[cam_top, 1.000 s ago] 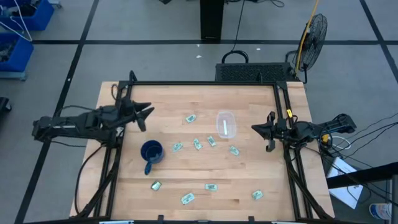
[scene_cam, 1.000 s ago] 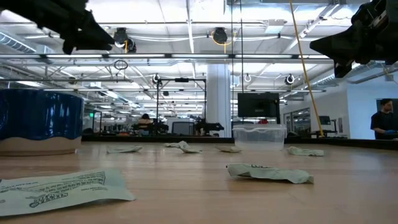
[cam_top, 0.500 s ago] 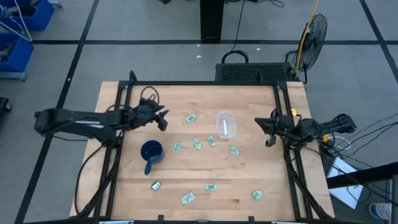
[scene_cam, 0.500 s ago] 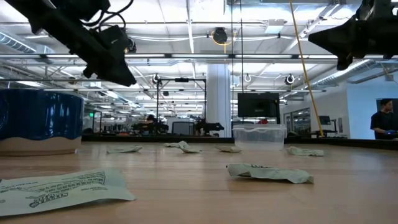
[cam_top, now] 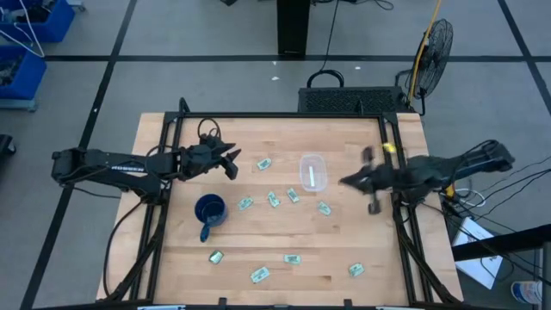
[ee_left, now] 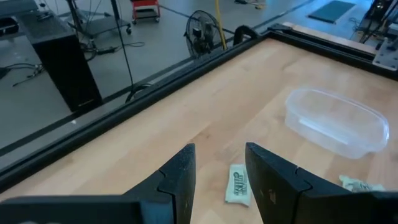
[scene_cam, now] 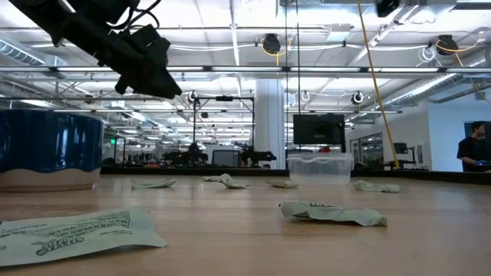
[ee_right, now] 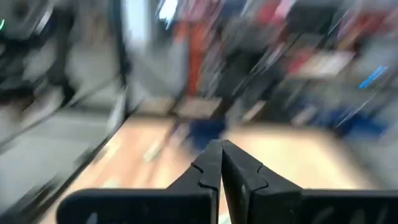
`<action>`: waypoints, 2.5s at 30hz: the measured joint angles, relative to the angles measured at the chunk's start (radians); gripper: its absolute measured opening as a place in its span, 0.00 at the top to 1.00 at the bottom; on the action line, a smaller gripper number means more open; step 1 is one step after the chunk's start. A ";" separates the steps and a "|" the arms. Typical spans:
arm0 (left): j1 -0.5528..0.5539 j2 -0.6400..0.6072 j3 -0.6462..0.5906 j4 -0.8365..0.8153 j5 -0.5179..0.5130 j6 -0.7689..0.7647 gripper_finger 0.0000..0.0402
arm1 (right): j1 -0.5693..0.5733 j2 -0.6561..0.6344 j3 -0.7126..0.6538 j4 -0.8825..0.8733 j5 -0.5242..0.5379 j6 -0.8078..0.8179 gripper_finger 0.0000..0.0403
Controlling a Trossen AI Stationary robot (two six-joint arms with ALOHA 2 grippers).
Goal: Pick and place Stevia / Truvia into bins
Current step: Put the light green stevia packet into the transparent container
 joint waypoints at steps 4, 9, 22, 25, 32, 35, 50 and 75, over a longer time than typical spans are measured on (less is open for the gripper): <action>0.000 0.000 0.000 0.005 0.007 0.006 0.64 | 0.072 0.282 0.113 -0.188 -0.179 0.178 0.99; 0.000 0.000 0.000 0.055 0.008 0.014 0.64 | 0.190 0.532 0.178 -0.393 -0.294 0.465 0.99; 0.000 0.000 0.000 0.079 0.051 0.031 0.64 | 0.343 0.718 0.181 -0.545 -0.531 1.045 0.81; 0.000 0.000 0.000 0.078 0.050 0.030 0.64 | 0.362 0.737 0.181 -0.554 -0.524 1.123 0.76; 0.000 0.000 0.000 0.074 0.049 0.039 0.64 | 0.402 0.802 0.181 -0.554 -0.501 1.183 0.75; 0.000 0.000 0.000 0.074 0.050 0.039 0.64 | 0.401 0.808 0.181 -0.553 -0.499 1.221 0.76; 0.000 0.000 -0.001 0.065 0.069 0.034 0.64 | 0.421 0.810 0.157 -0.507 -0.471 1.273 0.76; 0.000 0.000 -0.001 0.016 0.069 0.031 0.64 | 0.454 0.804 -0.010 -0.212 -0.483 1.274 0.90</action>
